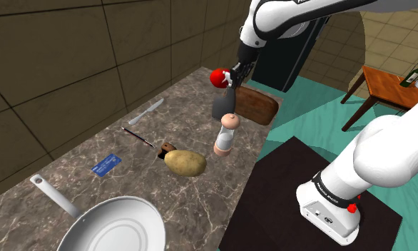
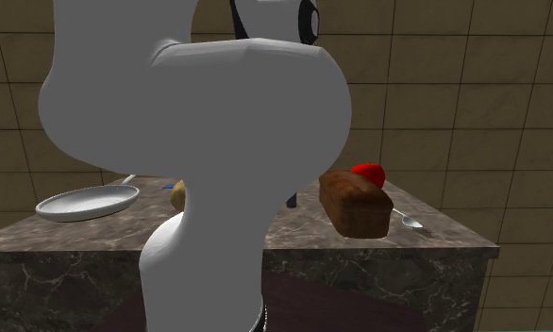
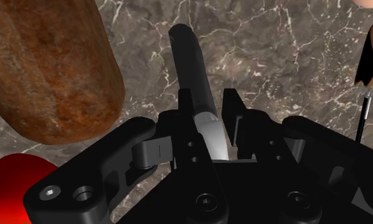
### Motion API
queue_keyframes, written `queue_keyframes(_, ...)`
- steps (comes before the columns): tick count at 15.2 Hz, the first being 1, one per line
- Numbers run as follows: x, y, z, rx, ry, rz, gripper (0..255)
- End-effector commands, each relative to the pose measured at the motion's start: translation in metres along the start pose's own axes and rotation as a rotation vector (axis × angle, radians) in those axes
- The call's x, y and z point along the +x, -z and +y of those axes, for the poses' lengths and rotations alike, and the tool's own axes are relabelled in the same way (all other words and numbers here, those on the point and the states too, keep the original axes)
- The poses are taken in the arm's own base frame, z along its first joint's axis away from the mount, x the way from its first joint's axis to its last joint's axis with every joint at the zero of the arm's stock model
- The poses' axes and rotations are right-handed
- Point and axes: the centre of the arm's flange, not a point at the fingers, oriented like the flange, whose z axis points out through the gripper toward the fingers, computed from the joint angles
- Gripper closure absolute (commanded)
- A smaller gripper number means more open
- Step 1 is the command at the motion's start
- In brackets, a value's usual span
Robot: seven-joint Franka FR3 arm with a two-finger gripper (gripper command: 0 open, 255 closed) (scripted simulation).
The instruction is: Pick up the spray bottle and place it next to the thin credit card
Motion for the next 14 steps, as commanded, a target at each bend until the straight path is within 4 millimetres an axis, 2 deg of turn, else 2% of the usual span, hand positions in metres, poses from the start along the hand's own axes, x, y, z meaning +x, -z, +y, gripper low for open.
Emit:
queue_keyframes(1,0.000,0.011,-0.002,0.000,0.000,0.000,255)
queue_keyframes(14,0.004,0.080,-0.006,0.000,0.000,0.000,255)
